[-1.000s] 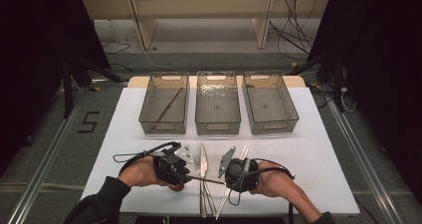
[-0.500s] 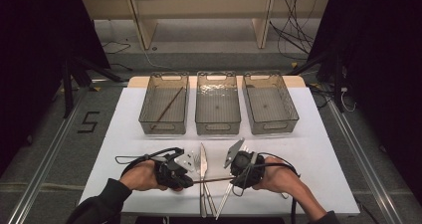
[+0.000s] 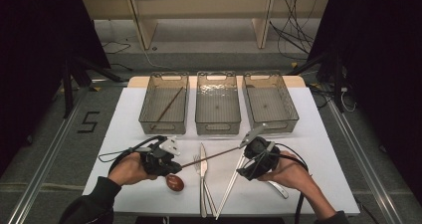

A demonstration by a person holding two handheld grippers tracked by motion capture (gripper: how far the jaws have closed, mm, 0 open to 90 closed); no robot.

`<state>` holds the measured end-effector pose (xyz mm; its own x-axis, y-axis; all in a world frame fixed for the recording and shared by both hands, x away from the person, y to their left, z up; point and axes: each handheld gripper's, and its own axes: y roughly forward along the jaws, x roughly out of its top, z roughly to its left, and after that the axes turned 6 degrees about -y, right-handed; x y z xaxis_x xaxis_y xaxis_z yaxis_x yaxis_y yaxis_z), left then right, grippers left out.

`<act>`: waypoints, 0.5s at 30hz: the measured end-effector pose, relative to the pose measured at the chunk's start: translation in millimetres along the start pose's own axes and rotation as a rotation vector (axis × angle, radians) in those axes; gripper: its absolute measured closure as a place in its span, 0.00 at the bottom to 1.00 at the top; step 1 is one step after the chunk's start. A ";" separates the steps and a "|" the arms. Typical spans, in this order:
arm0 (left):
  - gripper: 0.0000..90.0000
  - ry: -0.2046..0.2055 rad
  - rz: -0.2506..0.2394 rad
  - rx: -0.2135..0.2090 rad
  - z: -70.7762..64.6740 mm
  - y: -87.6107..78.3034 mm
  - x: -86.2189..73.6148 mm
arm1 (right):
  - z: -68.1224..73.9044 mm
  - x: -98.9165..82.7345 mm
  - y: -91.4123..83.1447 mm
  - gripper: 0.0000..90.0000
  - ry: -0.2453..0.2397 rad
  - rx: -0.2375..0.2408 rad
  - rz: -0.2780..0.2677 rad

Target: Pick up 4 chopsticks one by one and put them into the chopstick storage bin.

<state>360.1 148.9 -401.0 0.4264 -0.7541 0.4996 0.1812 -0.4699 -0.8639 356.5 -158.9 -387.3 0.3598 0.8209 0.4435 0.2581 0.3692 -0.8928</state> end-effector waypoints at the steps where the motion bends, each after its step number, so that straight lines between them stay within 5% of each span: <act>1: 0.93 -0.012 -0.009 0.015 3.5 -2.8 -1.2 | -1.3 -1.0 -0.2 0.37 0.001 -0.004 -0.008; 10: 0.93 -0.176 -0.098 0.119 27.2 -14.5 -9.1 | -1.4 -7.0 4.7 0.34 0.020 -0.009 -0.020; 15: 0.93 -0.227 -0.120 0.142 35.6 -17.4 -7.2 | 0.2 -8.5 7.6 0.32 0.016 -0.010 -0.021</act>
<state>385.4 178.9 -391.8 0.5787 -0.5680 0.5852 0.3573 -0.4685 -0.8080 355.2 -163.0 -397.9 0.3689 0.8059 0.4630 0.2747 0.3814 -0.8827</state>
